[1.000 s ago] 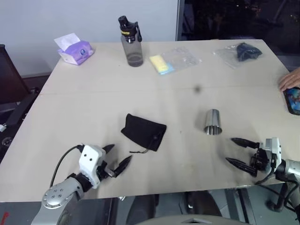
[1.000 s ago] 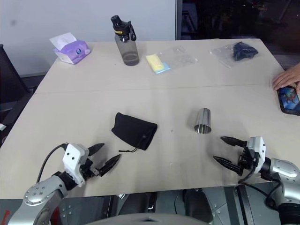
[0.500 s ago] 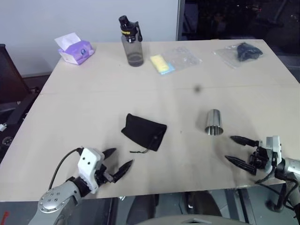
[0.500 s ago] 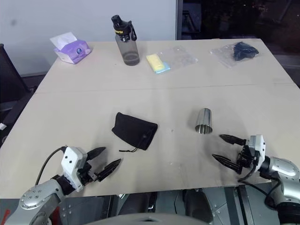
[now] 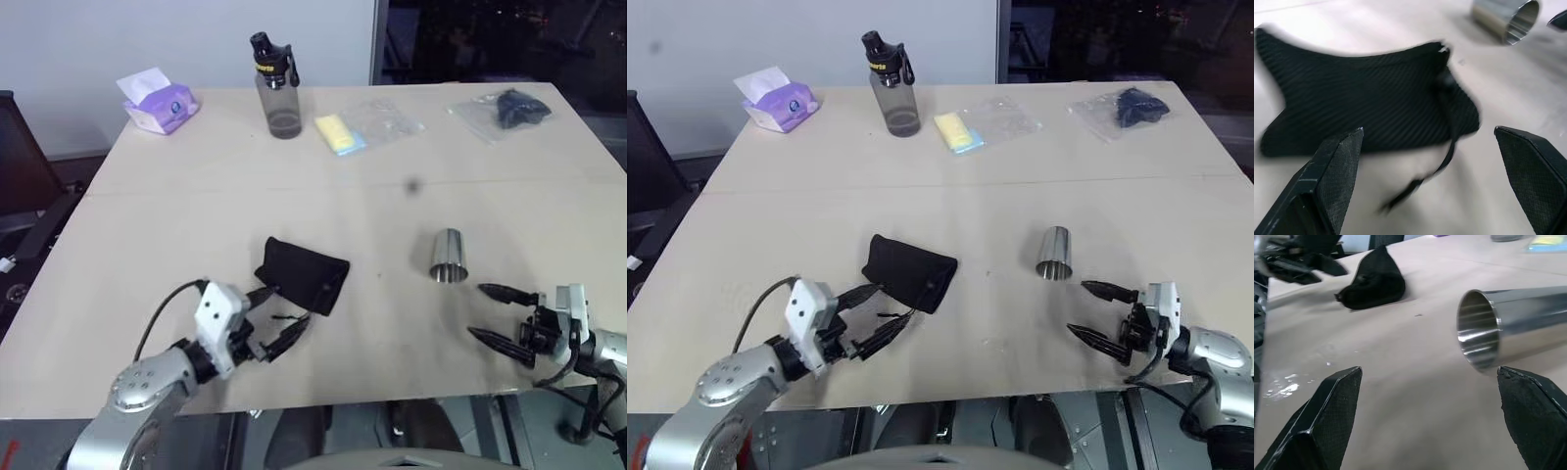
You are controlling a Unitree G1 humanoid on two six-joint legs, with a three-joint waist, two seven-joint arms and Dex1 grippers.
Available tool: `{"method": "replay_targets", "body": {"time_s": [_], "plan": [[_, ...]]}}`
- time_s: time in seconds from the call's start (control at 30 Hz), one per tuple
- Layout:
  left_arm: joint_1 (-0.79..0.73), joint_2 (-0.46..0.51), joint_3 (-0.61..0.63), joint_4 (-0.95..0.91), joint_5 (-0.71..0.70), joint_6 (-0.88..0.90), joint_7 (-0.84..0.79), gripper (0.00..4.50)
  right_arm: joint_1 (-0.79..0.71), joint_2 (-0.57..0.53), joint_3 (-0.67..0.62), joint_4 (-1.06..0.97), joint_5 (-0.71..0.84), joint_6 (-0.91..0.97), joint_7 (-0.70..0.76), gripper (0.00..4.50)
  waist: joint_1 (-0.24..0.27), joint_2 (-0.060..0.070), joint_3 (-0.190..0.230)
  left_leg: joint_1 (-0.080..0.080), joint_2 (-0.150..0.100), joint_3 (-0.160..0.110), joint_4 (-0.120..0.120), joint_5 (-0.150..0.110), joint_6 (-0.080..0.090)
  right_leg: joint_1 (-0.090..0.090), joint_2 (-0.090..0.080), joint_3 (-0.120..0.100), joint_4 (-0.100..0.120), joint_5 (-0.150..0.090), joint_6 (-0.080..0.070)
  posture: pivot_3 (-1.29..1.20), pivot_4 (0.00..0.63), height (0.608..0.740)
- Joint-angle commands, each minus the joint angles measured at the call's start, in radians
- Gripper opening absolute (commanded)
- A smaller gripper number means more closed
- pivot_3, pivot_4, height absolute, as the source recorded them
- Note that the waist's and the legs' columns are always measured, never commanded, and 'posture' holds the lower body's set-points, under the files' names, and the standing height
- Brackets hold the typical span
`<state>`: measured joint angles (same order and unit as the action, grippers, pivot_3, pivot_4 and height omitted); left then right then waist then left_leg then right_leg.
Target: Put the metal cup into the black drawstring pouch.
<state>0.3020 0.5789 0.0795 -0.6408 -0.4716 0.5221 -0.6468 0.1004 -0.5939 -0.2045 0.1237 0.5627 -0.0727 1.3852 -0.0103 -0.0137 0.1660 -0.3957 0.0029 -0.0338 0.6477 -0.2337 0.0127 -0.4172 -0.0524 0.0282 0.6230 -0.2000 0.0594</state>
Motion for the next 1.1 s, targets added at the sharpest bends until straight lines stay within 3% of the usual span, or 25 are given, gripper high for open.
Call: {"method": "replay_targets", "body": {"time_s": [0.03, 0.23, 0.43, 0.6, 0.7, 0.83, 0.9, 0.97, 1.1], "plan": [[-0.063, -0.009, -0.104, -0.058, 0.024, 0.097, 0.065, 4.45, 0.004, -0.018, -0.014, -0.045, 0.022, 0.016, 0.004, 4.47, -0.002, 0.000, 0.000, 0.000, 0.000, 0.000, 0.000, 0.000, 0.000, 0.000, 0.000, 0.000, 0.000, 0.000, 0.000, 0.00, 0.150, 0.740], [-0.196, -0.087, -0.275, -0.065, 0.179, 0.187, 0.259, 4.45, 0.027, -0.037, -0.024, -0.093, 0.039, 0.065, 0.006, 4.47, 0.001, 0.000, 0.000, 0.001, -0.001, -0.001, 0.001, 0.000, 0.000, 0.002, 0.001, 0.000, 0.001, 0.000, 0.000, 0.00, 0.150, 0.740], [-0.169, -0.149, -0.305, -0.123, 0.275, 0.242, 0.404, 4.45, 0.031, -0.063, -0.031, -0.107, 0.072, 0.105, 0.038, 4.47, -0.003, -0.001, 0.000, 0.001, -0.001, -0.001, 0.001, 0.000, 0.000, 0.002, 0.001, 0.000, 0.001, 0.000, 0.000, 0.00, 0.150, 0.740], [-0.141, -0.124, -0.318, -0.138, 0.360, 0.245, 0.446, 4.45, 0.008, -0.059, -0.015, -0.101, 0.073, 0.097, 0.062, 4.47, -0.001, -0.001, 0.000, 0.002, 0.000, -0.001, 0.001, 0.000, 0.000, 0.002, 0.001, 0.000, 0.001, 0.000, 0.000, 0.00, 0.150, 0.740], [-0.150, -0.135, -0.319, -0.134, 0.389, 0.234, 0.462, 3.67, -0.002, -0.049, -0.010, -0.093, 0.070, 0.093, 0.064, 4.50, 0.000, -0.001, 0.001, 0.001, -0.001, -0.001, 0.002, 0.000, 0.000, 0.002, 0.001, 0.000, 0.001, 0.000, 0.000, 0.00, 0.150, 0.740], [-0.160, -0.149, -0.316, -0.128, 0.408, 0.232, 0.466, 1.90, -0.007, -0.040, -0.009, -0.086, 0.065, 0.088, 0.066, 4.50, 0.001, -0.001, 0.001, 0.001, -0.001, -0.001, 0.002, 0.000, 0.000, 0.002, 0.001, 0.000, 0.001, 0.000, 0.000, 0.00, 0.150, 0.740], [-0.165, -0.149, -0.318, -0.127, 0.421, 0.230, 0.463, 0.81, -0.007, -0.036, -0.010, -0.084, 0.064, 0.084, 0.067, 4.50, 0.001, -0.001, 0.001, 0.001, -0.001, -0.001, 0.001, 0.000, 0.000, 0.002, 0.001, 0.000, 0.000, 0.000, 0.000, 0.00, 0.150, 0.740], [-0.172, -0.144, -0.321, -0.122, 0.432, 0.223, 0.457, 0.07, -0.004, -0.032, -0.013, -0.082, 0.064, 0.080, 0.066, 4.50, 0.001, -0.001, 0.001, 0.001, -0.001, -0.001, 0.001, 0.000, 0.000, 0.002, 0.001, 0.000, 0.001, 0.000, 0.000, 0.00, 0.150, 0.740], [-0.195, -0.162, -0.296, -0.099, 0.432, 0.186, 0.448, 0.07, -0.003, -0.011, -0.024, -0.077, 0.055, 0.041, 0.048, 4.50, 0.001, -0.001, 0.001, 0.001, -0.001, -0.001, 0.002, 0.000, 0.000, 0.002, 0.001, 0.000, 0.000, 0.000, 0.000, 0.00, 0.150, 0.740]]}}
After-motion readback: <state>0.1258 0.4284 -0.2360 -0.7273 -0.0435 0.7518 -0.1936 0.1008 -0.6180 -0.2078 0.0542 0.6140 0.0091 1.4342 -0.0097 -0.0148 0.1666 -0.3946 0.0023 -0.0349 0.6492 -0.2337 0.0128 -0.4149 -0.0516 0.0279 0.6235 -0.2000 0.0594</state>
